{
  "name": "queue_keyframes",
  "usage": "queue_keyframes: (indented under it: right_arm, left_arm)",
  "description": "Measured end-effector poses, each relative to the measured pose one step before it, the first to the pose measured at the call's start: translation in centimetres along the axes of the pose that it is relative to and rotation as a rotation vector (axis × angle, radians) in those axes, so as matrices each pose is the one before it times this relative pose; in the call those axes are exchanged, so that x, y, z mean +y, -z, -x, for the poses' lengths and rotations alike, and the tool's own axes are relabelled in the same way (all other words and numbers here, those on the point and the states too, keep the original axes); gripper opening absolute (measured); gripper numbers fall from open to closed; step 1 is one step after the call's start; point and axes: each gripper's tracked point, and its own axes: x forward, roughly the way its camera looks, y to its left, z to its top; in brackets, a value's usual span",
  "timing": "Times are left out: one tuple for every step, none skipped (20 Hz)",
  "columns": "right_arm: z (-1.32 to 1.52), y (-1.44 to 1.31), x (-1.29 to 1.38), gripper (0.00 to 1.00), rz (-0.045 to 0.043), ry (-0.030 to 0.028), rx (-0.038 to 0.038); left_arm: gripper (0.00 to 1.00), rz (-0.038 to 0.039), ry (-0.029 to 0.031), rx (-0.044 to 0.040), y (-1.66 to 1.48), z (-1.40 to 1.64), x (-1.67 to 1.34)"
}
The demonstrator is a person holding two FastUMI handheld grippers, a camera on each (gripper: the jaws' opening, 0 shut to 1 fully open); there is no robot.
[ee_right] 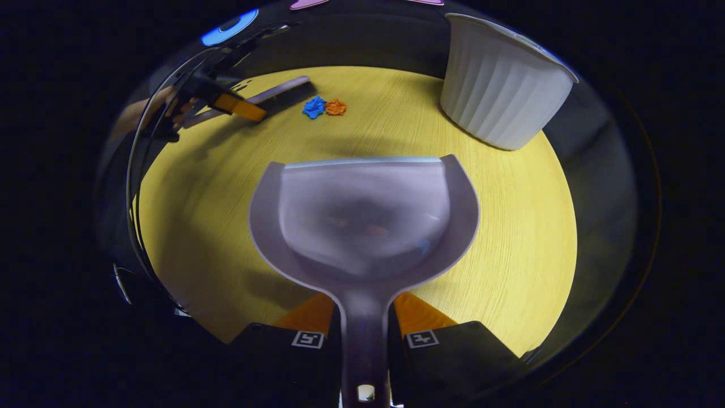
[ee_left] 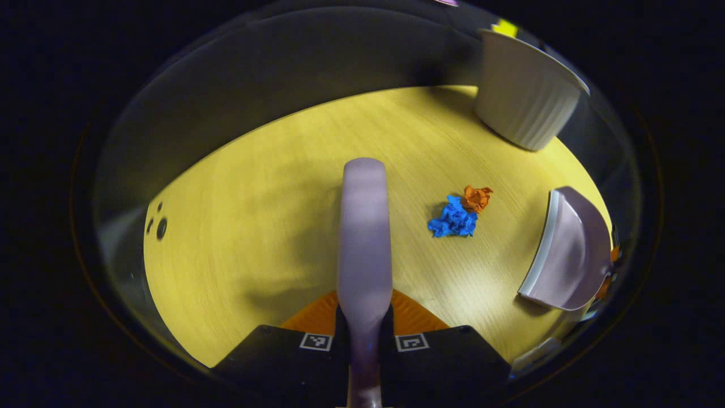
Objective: Pick up the small broom and dustpan from the desktop, sweep the trash into the dustpan with the broom, and then empty the trash into the garbage bin.
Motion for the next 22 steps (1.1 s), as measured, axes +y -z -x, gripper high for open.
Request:
queue_keyframes:
  right_arm:
    - [0.043,0.105,0.035,0.37,0.00584,-0.00226,-0.00252]
    - [0.139,0.045,-0.067,0.37,0.01464,0.00209,-0.00300]
    - [0.053,0.051,0.079,0.38,0.01315,-0.00215,0.00015]
    - [-0.034,0.057,0.081,0.38,0.00720,-0.00639,0.00150]
    - [-0.164,0.069,0.170,0.38,0.00510,-0.00714,0.00165]
    - [0.011,-0.026,-0.043,0.37,0.00476,-0.00341,0.00103]
    - [-0.061,0.063,0.068,0.37,0.00311,-0.00022,-0.00014]
    - [0.004,-0.041,0.015,0.38,0.00414,-0.00030,-0.00167]
    - [0.044,-0.047,-0.007,0.38,0.00346,-0.00083,-0.00253]
    - [-0.050,0.042,-0.024,0.37,0.00437,-0.00025,0.00047]
    - [-0.078,-0.044,0.019,0.38,0.00566,0.00066,-0.00198]
    - [0.063,0.066,0.030,0.38,0.00296,0.00095,-0.00009]
    - [0.084,-0.007,-0.044,0.38,0.00125,0.00167,-0.00327]
    - [-0.124,0.042,0.023,0.38,0.00423,0.00025,-0.00173]
    - [-0.031,0.042,-0.029,0.38,0.00429,0.00100,-0.00289]
    - [-0.013,0.065,-0.054,0.38,0.00344,0.00252,-0.00146]
    - [-0.136,0.212,-0.069,0.38,0.00373,0.00218,-0.00238]
    - [-0.042,0.028,-0.041,0.38,0.00371,0.00202,-0.00305]
    - [0.013,0.013,-0.047,0.38,0.00399,0.00245,-0.00401]
    - [-0.056,0.037,0.034,0.41,0.00300,0.00199,-0.00353]
    - [-0.058,0.126,-0.018,0.38,0.00220,0.00104,-0.00255]
    - [-0.063,0.007,-0.056,0.38,0.00270,0.00085,-0.00242]
  left_arm:
    - [0.26,-0.06400,-0.00557,-0.01333,-1.180,-0.503,0.026]
    - [0.27,-0.05510,-0.00315,0.00102,-0.713,-0.151,0.037]
    - [0.25,-0.04084,-0.00212,0.00049,-0.652,-0.220,-0.036]
    - [0.26,-0.03591,0.00602,-0.00284,-0.697,-0.326,-0.145]
    - [0.26,-0.03240,0.01299,0.00045,-0.422,-0.088,-0.258]
    - [0.25,-0.03577,0.01892,0.00012,-0.519,-0.020,-0.427]
    - [0.27,-0.03143,0.01740,0.00068,-0.324,-0.127,-0.424]
    - [0.27,-0.03446,0.01537,-0.00078,-0.224,-0.208,-0.408]
    - [0.26,-0.03300,0.01714,-0.00132,-0.303,-0.101,-0.640]
    - [0.25,-0.03513,0.02123,0.00351,-0.076,-0.004,-0.634]
    - [0.27,-0.04095,0.02314,0.00503,-0.134,0.042,-0.856]
    - [0.27,-0.04219,0.02161,0.00604,-0.034,0.194,-0.672]
    - [0.27,-0.03559,0.02095,0.00345,-0.010,0.058,-1.018]
    - [0.27,-0.02017,0.01832,0.00596,-0.274,0.223,-0.850]
    - [0.27,0.00105,0.01390,0.00034,-0.369,0.029,-1.027]
    - [0.27,0.00700,0.02824,-0.00598,-0.457,-0.231,-1.451]
    - [0.24,0.00663,0.03621,-0.00527,-0.542,-0.092,-1.794]
    - [0.26,-0.00237,0.03077,0.00044,-0.234,0.194,-1.678]
    - [0.26,-0.01077,0.02813,0.00592,-0.338,0.067,-1.676]
    - [0.26,-0.01446,0.02949,0.00569,-0.271,-0.122,-1.806]
    - [0.26,-0.01558,0.03142,0.00566,-0.270,0.137,-1.730]
    - [0.27,-0.00636,0.02826,0.00748,-0.171,0.100,-1.523]
